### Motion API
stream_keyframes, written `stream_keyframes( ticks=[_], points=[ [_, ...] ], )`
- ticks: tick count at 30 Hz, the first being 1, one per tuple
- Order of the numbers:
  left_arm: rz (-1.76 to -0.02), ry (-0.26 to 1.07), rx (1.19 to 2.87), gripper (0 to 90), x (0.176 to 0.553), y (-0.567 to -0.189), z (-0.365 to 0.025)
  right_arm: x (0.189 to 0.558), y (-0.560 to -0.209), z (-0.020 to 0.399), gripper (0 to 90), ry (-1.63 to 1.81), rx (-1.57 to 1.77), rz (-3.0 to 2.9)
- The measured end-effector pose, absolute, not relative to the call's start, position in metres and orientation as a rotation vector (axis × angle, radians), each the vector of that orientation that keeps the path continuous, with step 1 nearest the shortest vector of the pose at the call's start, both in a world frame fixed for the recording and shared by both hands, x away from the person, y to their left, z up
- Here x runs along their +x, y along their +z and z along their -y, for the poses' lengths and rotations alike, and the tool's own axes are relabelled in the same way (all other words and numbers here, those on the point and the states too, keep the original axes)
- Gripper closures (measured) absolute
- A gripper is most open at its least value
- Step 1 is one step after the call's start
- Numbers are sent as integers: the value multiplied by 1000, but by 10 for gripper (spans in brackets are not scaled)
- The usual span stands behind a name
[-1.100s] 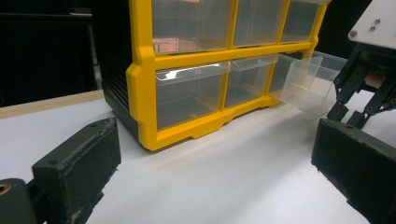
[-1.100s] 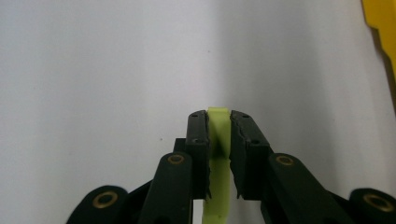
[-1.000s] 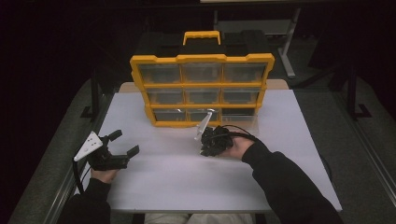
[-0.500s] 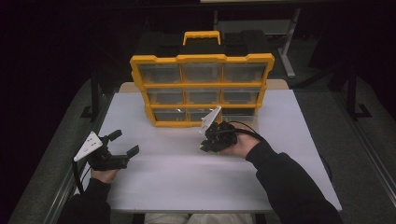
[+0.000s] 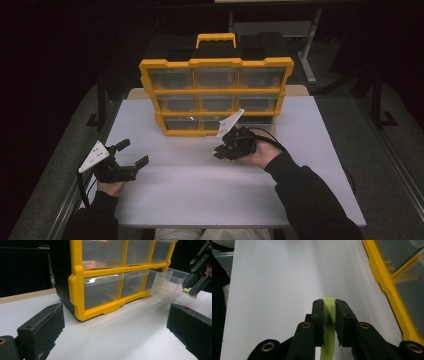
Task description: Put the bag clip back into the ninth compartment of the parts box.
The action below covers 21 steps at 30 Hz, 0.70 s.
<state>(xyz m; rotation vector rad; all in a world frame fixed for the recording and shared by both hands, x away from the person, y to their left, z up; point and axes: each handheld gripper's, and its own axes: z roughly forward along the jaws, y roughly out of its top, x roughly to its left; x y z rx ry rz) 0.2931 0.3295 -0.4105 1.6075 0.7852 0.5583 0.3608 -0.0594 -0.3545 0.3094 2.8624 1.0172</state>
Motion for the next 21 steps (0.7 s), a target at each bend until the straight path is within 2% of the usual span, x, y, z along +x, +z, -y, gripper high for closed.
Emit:
stream_keyframes(
  ticks=[21],
  points=[
    [-781,560,1608,12,293,-410,-330,357,-331,91,767,1242,407,-2689]
  ],
)
